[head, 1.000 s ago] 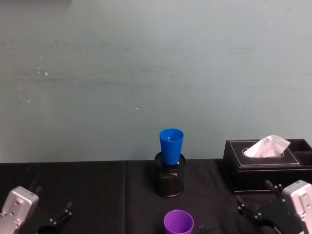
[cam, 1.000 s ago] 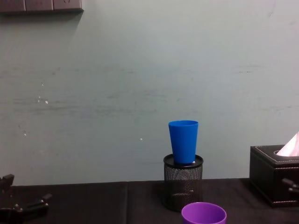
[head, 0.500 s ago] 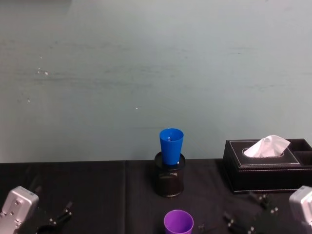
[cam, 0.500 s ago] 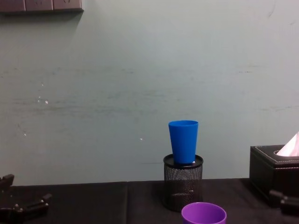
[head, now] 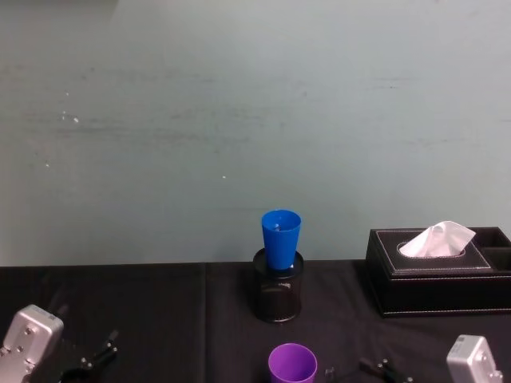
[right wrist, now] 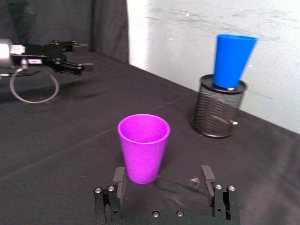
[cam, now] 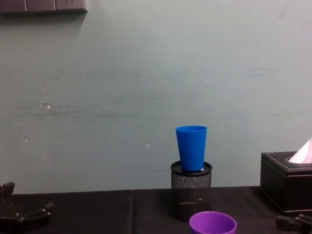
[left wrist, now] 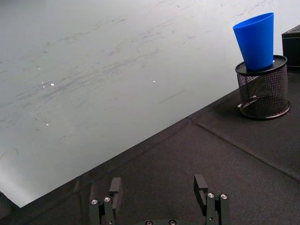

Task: Pick up one cup with a gripper and tap it against the other cup.

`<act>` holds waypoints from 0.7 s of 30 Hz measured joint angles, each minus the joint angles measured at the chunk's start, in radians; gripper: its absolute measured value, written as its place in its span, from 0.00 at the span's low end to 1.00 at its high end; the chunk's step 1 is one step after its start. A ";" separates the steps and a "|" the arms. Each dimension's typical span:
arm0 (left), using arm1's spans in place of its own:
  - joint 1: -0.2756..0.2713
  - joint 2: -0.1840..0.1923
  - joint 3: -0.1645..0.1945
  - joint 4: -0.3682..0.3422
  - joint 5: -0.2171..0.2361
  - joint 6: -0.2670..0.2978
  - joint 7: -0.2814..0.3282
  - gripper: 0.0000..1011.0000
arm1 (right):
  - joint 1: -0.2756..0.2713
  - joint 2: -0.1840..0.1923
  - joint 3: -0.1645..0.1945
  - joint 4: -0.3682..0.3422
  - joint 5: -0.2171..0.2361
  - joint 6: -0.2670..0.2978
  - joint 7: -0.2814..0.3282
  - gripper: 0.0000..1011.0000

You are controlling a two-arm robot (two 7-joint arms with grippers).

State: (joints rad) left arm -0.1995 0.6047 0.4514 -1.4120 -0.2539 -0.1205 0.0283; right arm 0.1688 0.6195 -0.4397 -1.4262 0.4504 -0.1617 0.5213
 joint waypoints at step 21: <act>0.000 0.000 0.000 0.000 0.000 0.000 0.000 0.99 | 0.125 -0.148 -0.028 0.199 -0.016 -0.021 0.135 0.99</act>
State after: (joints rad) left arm -0.1996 0.6047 0.4514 -1.4120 -0.2539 -0.1206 0.0283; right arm 0.2941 0.4714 -0.4679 -1.2270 0.4347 -0.1828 0.6561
